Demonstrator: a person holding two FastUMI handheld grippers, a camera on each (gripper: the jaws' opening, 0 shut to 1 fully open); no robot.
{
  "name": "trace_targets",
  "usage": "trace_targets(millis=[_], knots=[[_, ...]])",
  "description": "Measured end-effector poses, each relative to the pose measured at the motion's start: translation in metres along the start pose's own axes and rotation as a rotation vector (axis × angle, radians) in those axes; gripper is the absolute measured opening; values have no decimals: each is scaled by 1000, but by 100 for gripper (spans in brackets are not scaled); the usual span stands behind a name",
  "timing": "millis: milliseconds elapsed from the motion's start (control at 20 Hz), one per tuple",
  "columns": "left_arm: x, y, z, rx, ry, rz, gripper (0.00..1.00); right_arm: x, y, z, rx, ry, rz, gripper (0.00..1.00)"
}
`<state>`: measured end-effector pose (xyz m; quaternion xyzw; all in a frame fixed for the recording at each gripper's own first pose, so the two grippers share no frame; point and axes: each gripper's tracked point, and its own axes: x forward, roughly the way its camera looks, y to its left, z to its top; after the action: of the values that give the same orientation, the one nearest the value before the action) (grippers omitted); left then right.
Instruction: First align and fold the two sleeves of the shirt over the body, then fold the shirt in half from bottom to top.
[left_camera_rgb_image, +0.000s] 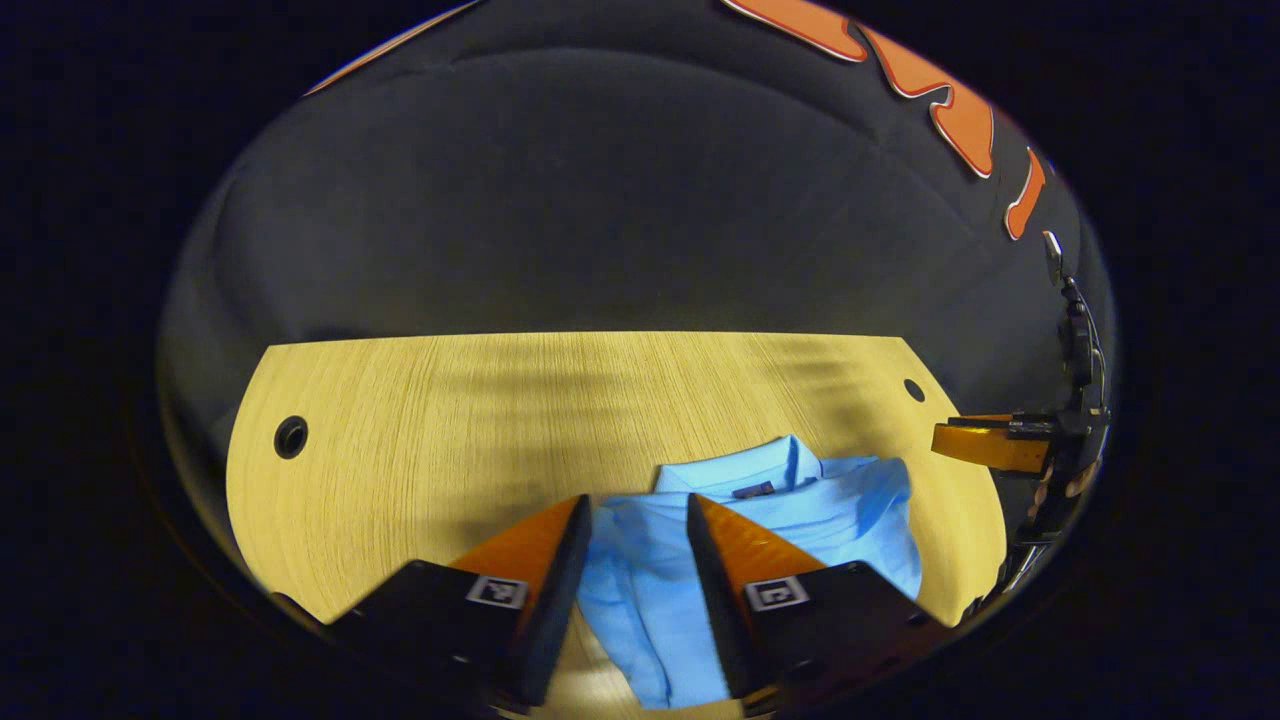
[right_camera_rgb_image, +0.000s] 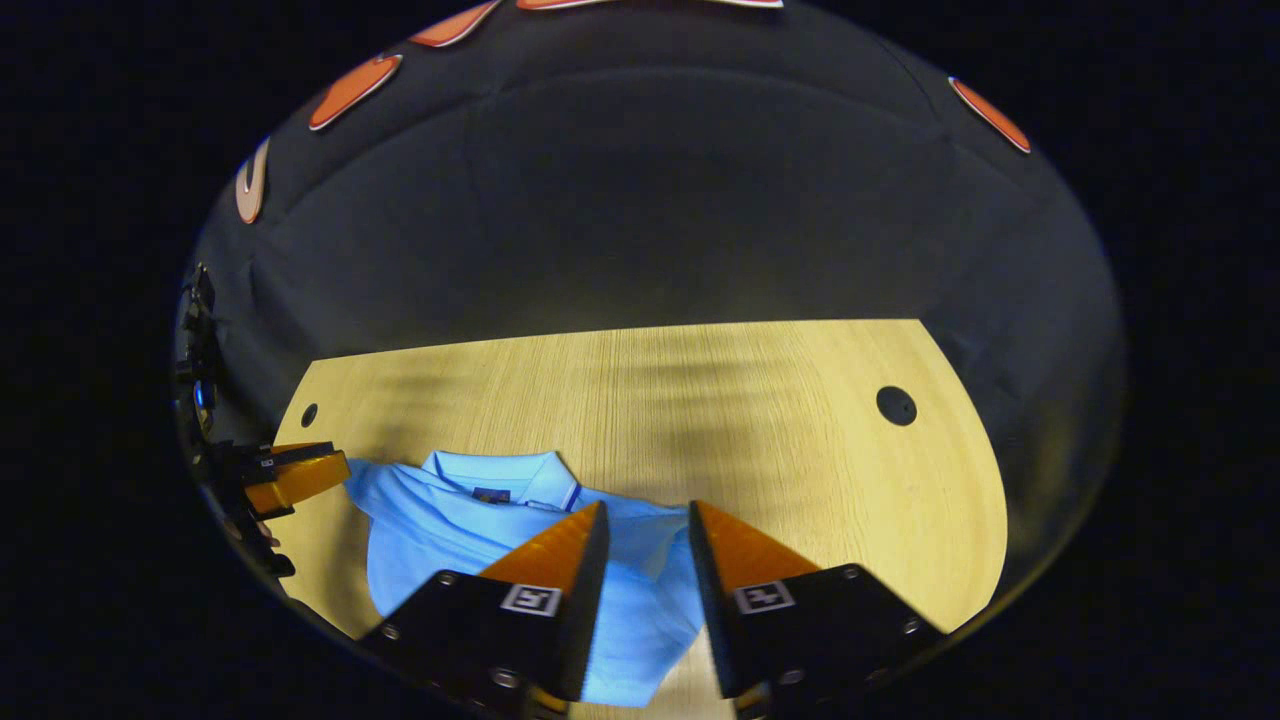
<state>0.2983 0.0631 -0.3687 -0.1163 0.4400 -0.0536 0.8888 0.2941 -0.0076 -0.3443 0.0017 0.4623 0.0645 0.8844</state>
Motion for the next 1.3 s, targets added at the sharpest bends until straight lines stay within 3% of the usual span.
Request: trace_targets(millis=[50, 100, 150, 200, 250, 350, 650, 850, 1100, 1300], knots=[[-8, 1, 2, 6, -11, 12, 74, -7, 1, 2, -14, -17, -3, 65], [-15, 2, 7, 10, -31, 23, 93, -16, 1, 6, -27, -33, -4, 71], [-29, 1, 12, 9, -54, 30, 100, -26, 3, 8, -39, -51, -4, 80], [-42, -3, 16, 7, -77, 32, 100, -38, 4, 11, -51, -73, -5, 78], [-59, -5, 18, 4, -103, 35, 100, -51, 7, 14, -63, -98, -3, 89], [-91, -16, 25, 15, -156, 33, 100, -77, 15, 16, -96, -157, 2, 94], [-179, -62, 15, 89, -281, 39, 99, -158, 23, -9, -205, -260, -29, 98], [-241, -92, -1, 120, -387, 79, 99, -211, 24, -28, -200, -327, -3, 99], [-300, -123, -30, 155, -526, 121, 99, -287, 21, -36, -201, -494, 0, 99], [-356, -151, -53, 222, -655, 146, 99, -333, 17, -52, -227, -595, -25, 99]])
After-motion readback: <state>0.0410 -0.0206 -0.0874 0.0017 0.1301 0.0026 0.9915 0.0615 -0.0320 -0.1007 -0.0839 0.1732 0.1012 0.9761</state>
